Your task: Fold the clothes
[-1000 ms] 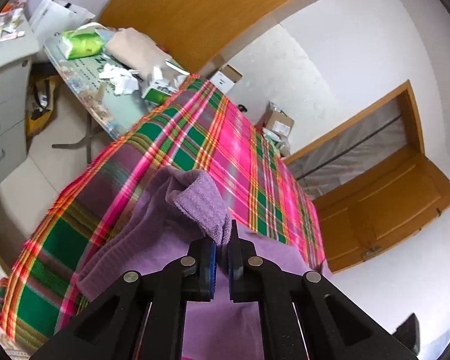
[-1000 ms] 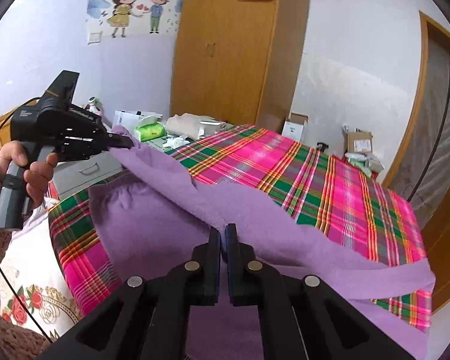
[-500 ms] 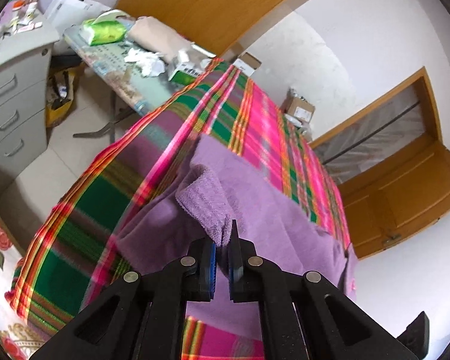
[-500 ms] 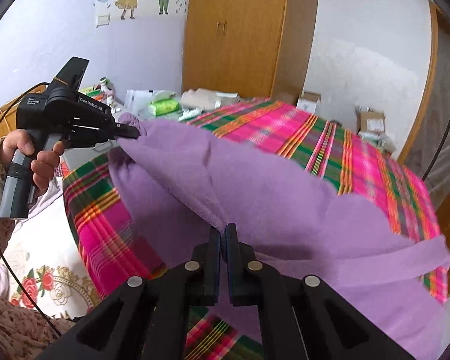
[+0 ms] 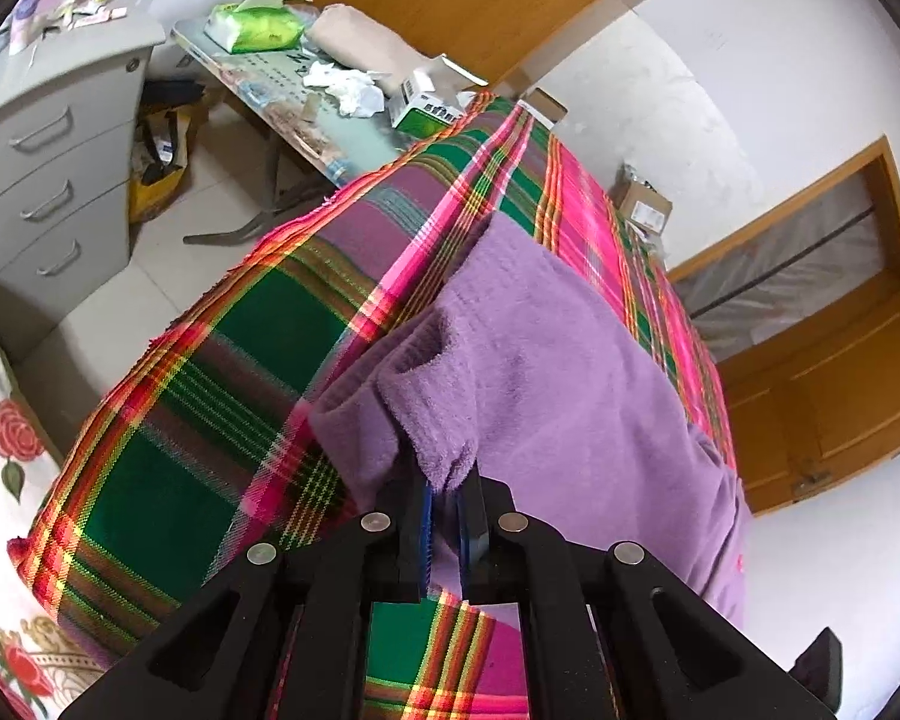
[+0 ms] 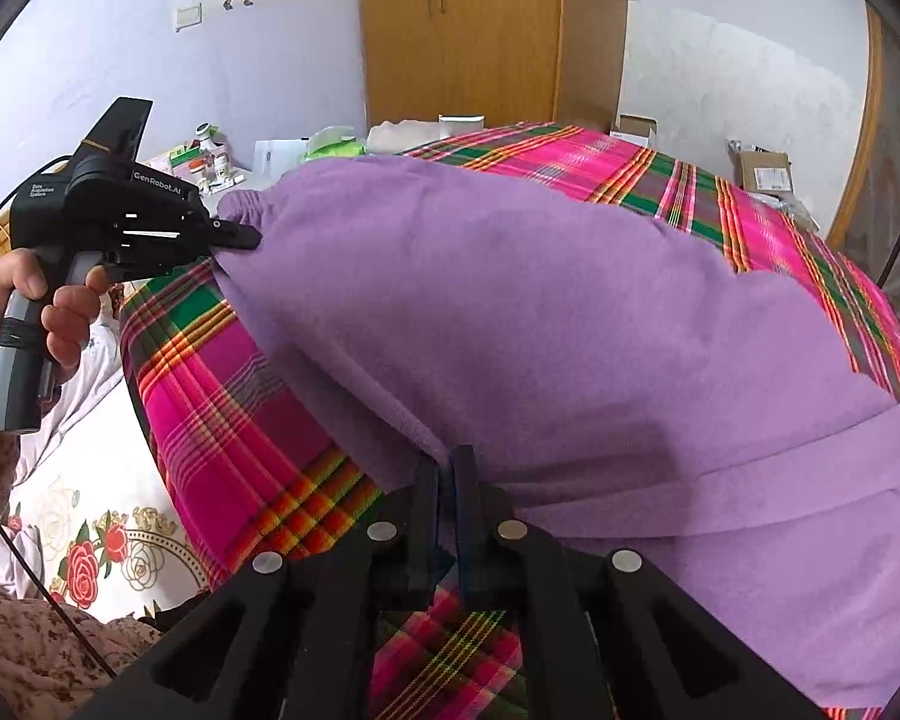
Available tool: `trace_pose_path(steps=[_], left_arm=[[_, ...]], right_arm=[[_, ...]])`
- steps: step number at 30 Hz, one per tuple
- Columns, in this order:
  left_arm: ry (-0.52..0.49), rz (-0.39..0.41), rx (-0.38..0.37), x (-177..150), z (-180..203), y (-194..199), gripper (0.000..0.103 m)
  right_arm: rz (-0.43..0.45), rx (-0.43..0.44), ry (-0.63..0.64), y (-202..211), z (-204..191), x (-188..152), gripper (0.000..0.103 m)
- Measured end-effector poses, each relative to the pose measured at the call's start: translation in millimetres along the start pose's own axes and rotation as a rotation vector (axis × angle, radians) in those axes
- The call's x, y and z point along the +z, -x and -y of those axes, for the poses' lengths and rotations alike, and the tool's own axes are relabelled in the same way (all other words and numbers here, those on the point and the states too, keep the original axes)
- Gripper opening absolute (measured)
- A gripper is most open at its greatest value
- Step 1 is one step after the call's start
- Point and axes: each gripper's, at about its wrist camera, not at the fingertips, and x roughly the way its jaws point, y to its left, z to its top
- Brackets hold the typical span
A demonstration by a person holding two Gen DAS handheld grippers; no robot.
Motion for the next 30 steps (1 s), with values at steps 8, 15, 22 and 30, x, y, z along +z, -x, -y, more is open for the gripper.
trace_pose_path(steps=[8,15,22,30], left_arm=[[-0.005,0.031,0.026,-3,0,10,0.015],[-0.013,0.041,0.045,-6,-1,15,0.017],[-0.005,0.056,0.071,-11,2,23,0.019],[-0.101,0.172,0.156,-29,19,55,0.021]], right_arm=[[0.006,0.037,-0.046,4,5,-1,0.01],[0.003,0.094,-0.13,6,16,-3,0.012],[-0.019,0.167,-0.218,10,27,-6,0.013],[0.06,0.125,-0.286,39,50,-14,0.013]])
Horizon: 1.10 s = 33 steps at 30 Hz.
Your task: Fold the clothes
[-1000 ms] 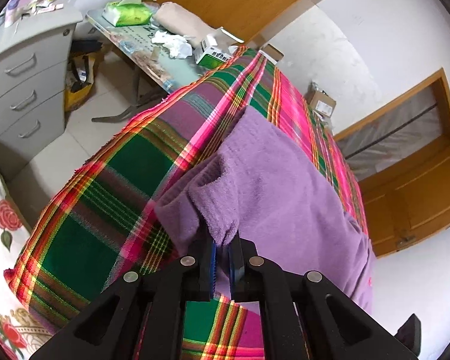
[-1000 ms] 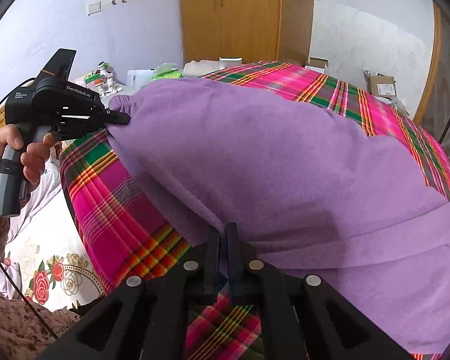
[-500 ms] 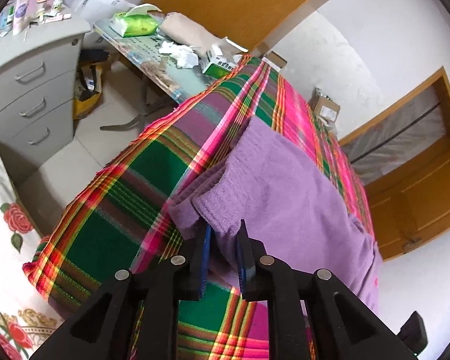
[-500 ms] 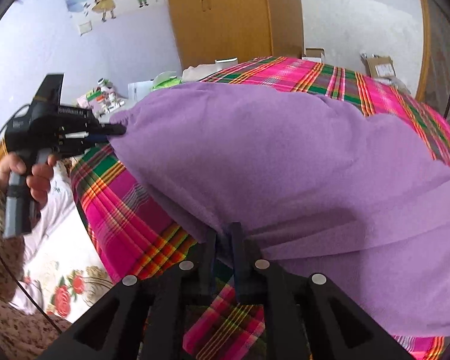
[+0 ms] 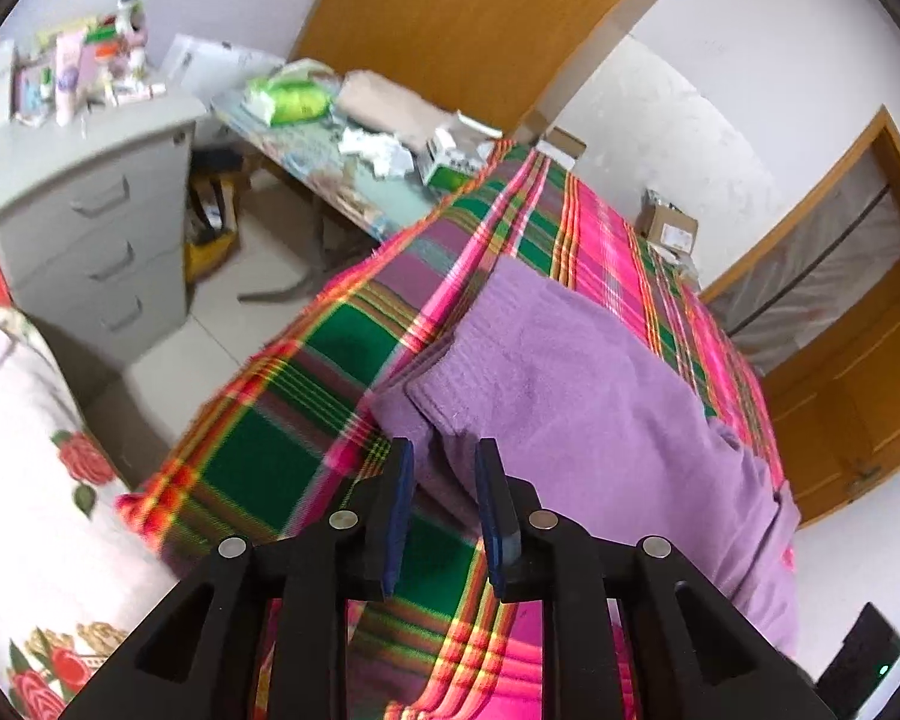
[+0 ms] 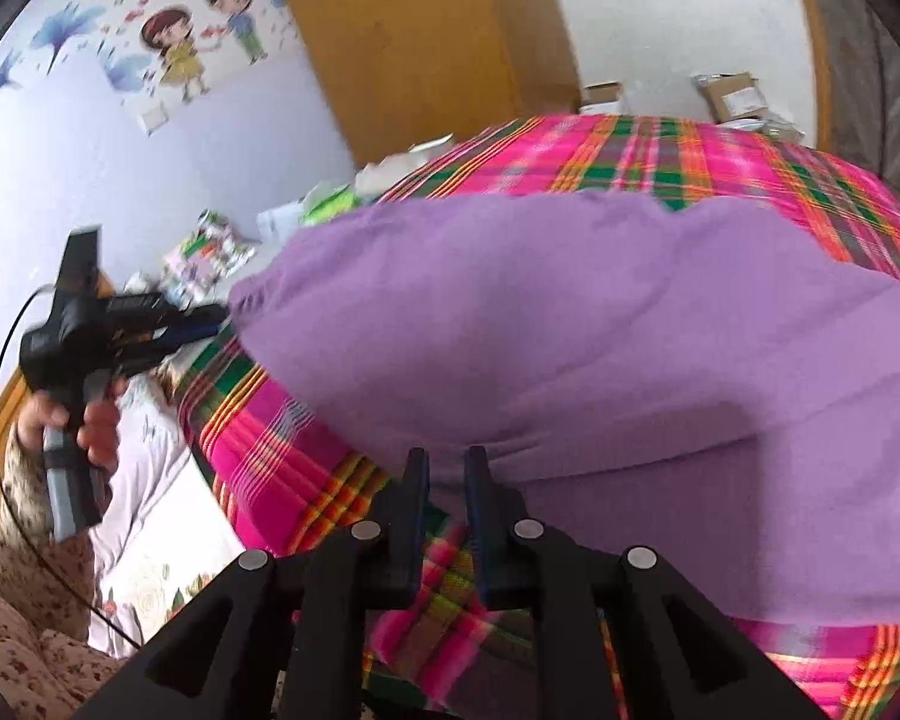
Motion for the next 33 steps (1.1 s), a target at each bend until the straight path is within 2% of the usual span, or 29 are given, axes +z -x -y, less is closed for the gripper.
trace_pose_path(steps=[2,5,9,12,16,22,26,30,33], left_arm=[[-0.041,0.04,0.002,-5,10,9,0.021],[-0.175,0.052,-0.041,-14,38,10,0.024],[-0.307,-0.038,-0.16,-33,78,-10,0.025],[-0.445,-0.117,-0.234,-59,114,-26,0.025],[-0.59,-0.177,-0.291,-89,152,-39,0.025],[-0.639,-0.233,-0.309,-108,167,-55,0.025],[-0.642,-0.242,-0.315,-112,165,-57,0.025],[-0.66,-0.244,-0.329,-114,163,-56,0.025],[-0.692,-0.236,-0.33,-116,164,-54,0.025]], right_arm=[[0.021,-0.033,-0.047,7,14,-2,0.013],[0.053,-0.089,-0.113,19,34,-5,0.013],[0.1,-0.174,-0.181,35,58,-8,0.016],[0.119,-0.236,-0.222,45,75,-9,0.024],[0.14,-0.295,-0.269,56,98,-5,0.029],[0.148,-0.342,-0.34,52,134,15,0.032],[0.15,-0.4,-0.344,43,150,30,0.036],[0.154,-0.393,-0.389,33,167,49,0.04],[0.137,-0.422,-0.404,21,175,65,0.043]])
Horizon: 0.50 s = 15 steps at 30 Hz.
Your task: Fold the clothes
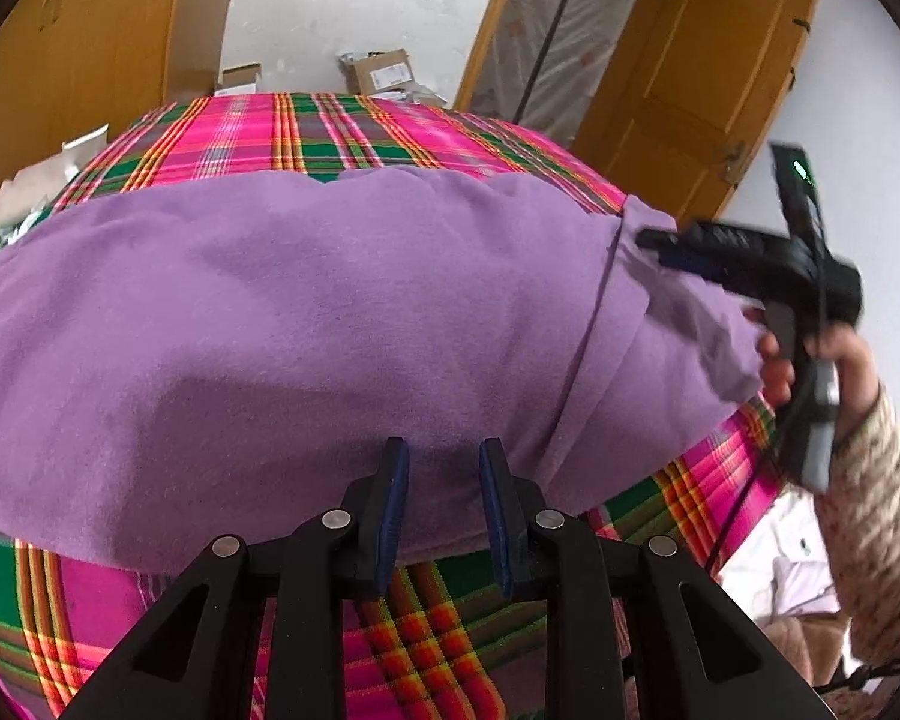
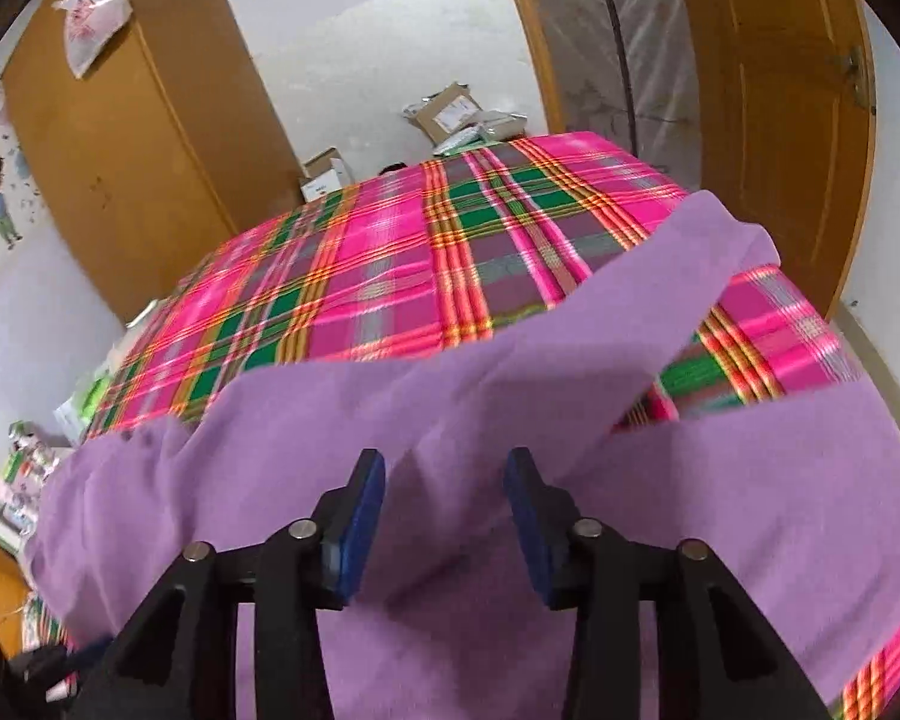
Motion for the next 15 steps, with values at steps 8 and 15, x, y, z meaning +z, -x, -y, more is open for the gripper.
trace_pose_path(steps=[8,15], left_arm=[[-0.013,0.005,-0.019,-2,1,3,0.025],[-0.019,0.005,-0.01,2,3,-4,0.025]], right_arm=[[-0.054,-0.136,-0.01,-26,-4,14,0.028],[-0.02,-0.111,-0.032,-13,7,8,0.003]])
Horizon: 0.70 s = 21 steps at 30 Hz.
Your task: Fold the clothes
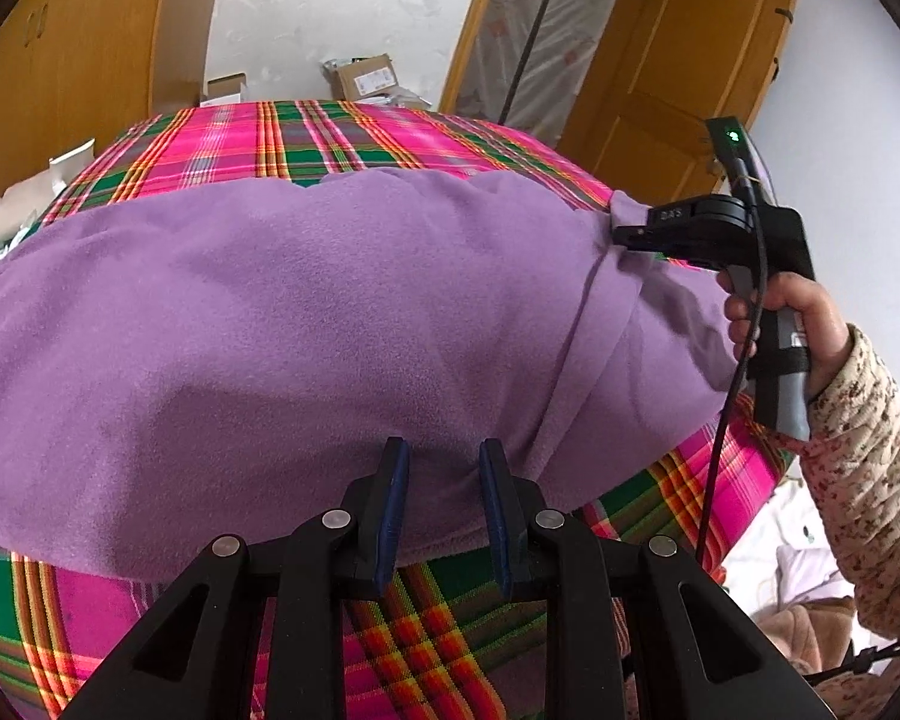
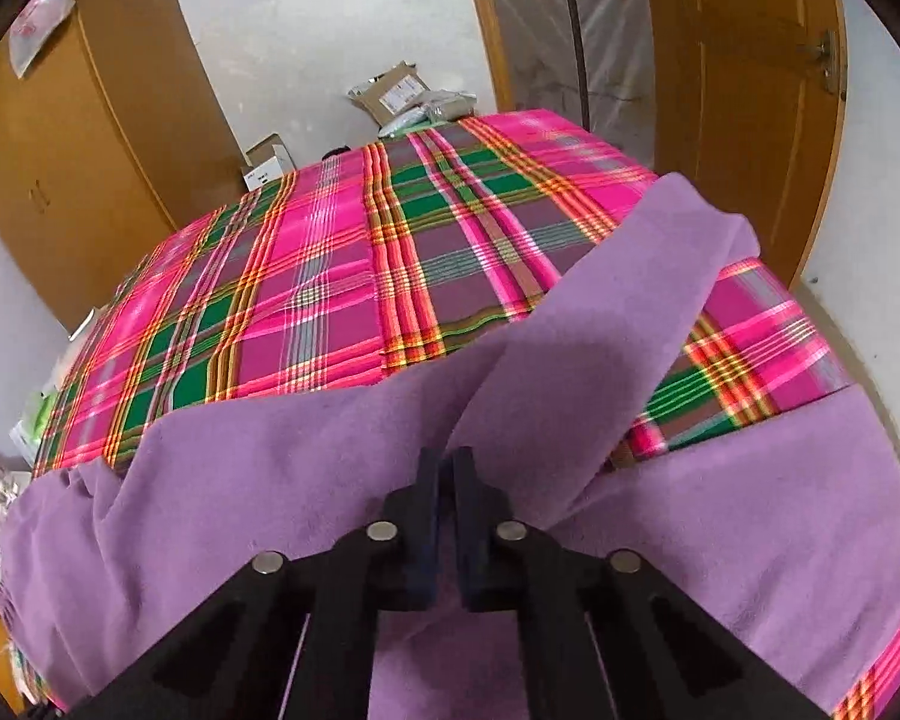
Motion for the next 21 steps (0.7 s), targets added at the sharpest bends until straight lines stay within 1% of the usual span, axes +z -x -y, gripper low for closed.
trace_pose_path(steps=[7,12,14,16,19,21], left_arm=[[-0.02,-0.001,0.042,1,7,-1,0.025],[-0.043,-0.001,0.078,1,13,-2,0.025],[-0.068,0.0,0.078,1,19,-2,0.025],[-0.089,0.01,0.073,0,24,-1,0.025],[-0.117,0.012,0.075,1,31,-3,0.025],[-0.139,0.009,0.077,2,35,-5,0.025]], right_arm=[[0.068,0.017,-0.031,32,18,-12,0.003],[0.082,0.038,-0.106,50,42,-31,0.003],[0.079,0.045,-0.11,51,49,-38,0.003],[0.057,0.062,-0.12,46,54,-42,0.003],[0.033,0.086,-0.164,39,59,-39,0.006],[0.037,0.078,-0.16,36,60,-34,0.011]])
